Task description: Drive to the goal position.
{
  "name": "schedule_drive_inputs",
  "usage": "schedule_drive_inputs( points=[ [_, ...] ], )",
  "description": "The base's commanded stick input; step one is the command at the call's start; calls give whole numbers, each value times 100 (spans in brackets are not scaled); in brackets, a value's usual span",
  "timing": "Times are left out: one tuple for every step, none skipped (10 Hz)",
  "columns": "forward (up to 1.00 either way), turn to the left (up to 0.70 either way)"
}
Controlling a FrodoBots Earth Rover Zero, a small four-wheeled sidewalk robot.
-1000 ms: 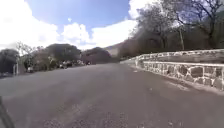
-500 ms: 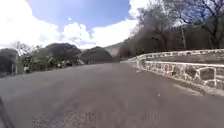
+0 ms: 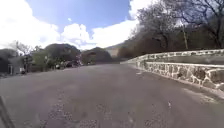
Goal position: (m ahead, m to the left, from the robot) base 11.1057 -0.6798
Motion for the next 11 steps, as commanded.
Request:
schedule_drive_inputs(
  points=[
    [70,0],
    [70,0],
    [70,0],
    [70,0],
    [70,0],
    [70,0],
    [70,0],
    [70,0],
    [70,0],
    [70,0],
    [70,0]
  ],
)
